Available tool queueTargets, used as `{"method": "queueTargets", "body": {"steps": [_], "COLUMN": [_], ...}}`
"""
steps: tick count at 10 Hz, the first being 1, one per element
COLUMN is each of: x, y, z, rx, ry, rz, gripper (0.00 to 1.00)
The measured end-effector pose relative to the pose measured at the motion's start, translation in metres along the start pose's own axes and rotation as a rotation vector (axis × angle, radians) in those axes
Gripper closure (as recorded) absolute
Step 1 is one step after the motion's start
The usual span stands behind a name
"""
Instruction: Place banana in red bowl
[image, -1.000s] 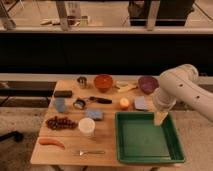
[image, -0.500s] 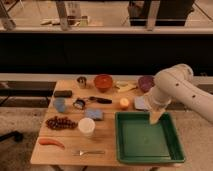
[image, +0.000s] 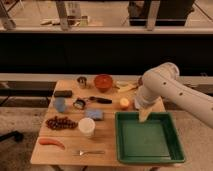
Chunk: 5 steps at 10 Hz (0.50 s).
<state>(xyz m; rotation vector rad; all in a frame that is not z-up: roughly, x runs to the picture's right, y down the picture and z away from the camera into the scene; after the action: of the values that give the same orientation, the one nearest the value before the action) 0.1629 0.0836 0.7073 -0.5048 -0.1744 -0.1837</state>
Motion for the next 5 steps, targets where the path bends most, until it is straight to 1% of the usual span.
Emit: {"method": "queueTargets", "body": {"steps": [2, 5], "x": [-0.013, -0.056], "y": [-0.004, -0.018], "z": [0.002, 0.007], "rx": [0.006, 0.014], "ry": [-0.012, -0.041], "rz": [-0.017, -0.070], "gripper": [0.20, 0.20]}}
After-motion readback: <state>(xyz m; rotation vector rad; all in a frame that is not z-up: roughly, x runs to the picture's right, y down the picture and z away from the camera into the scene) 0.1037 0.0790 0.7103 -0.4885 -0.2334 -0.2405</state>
